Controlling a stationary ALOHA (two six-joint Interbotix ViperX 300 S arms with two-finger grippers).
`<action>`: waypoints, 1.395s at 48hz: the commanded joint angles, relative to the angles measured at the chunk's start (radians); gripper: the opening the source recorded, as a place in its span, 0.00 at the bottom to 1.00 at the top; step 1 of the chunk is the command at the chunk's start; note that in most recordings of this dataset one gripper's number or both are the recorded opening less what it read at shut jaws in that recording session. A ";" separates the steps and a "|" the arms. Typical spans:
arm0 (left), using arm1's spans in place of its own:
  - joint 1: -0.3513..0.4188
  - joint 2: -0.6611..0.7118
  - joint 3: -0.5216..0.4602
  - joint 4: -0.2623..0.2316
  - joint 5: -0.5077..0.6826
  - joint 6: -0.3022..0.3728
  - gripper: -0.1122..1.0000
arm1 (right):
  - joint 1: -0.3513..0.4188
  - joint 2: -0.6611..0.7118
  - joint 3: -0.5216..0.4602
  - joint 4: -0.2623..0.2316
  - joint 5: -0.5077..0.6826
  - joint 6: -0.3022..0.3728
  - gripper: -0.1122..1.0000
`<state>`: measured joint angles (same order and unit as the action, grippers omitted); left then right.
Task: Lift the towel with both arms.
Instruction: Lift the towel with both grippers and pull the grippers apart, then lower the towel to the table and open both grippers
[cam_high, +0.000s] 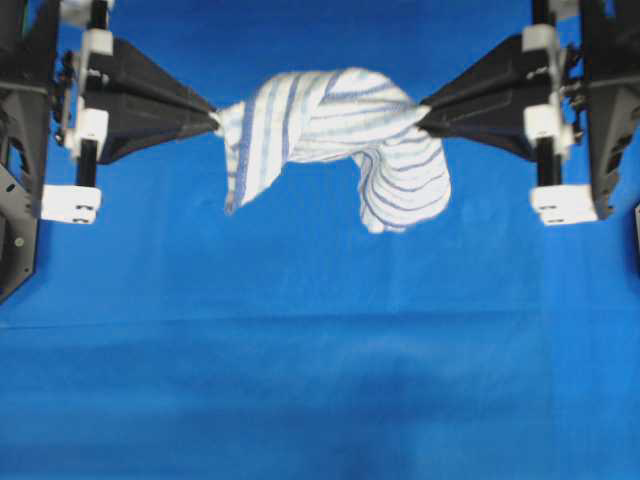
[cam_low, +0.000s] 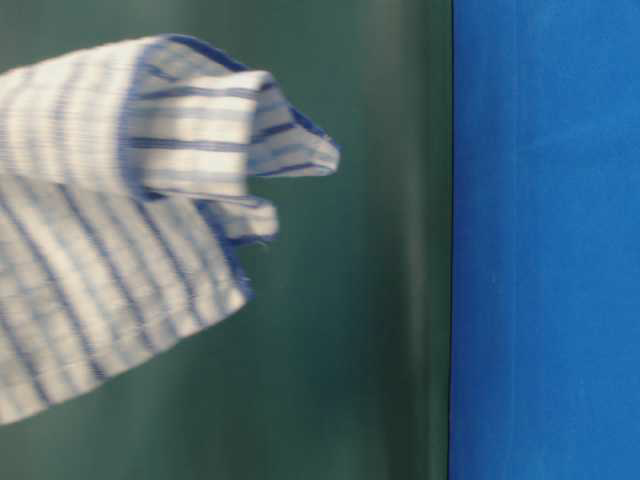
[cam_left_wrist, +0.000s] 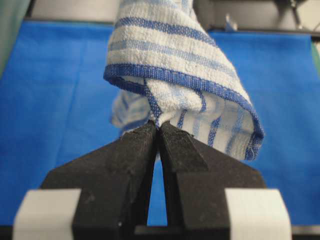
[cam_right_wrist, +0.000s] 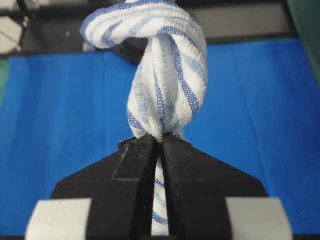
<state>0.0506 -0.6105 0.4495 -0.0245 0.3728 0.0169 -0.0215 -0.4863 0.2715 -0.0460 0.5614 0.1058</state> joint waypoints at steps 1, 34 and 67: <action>-0.002 -0.003 -0.038 0.002 0.000 0.000 0.12 | 0.003 -0.014 -0.038 -0.005 0.006 -0.002 0.14; -0.002 -0.002 -0.009 0.003 -0.005 -0.006 0.60 | -0.002 0.011 -0.031 -0.018 0.028 0.002 0.41; -0.052 0.098 0.135 0.003 -0.170 -0.002 0.92 | 0.014 0.031 0.143 -0.035 0.006 0.011 0.68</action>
<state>0.0000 -0.5384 0.5752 -0.0230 0.2424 0.0153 -0.0092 -0.4556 0.3820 -0.0844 0.5921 0.1150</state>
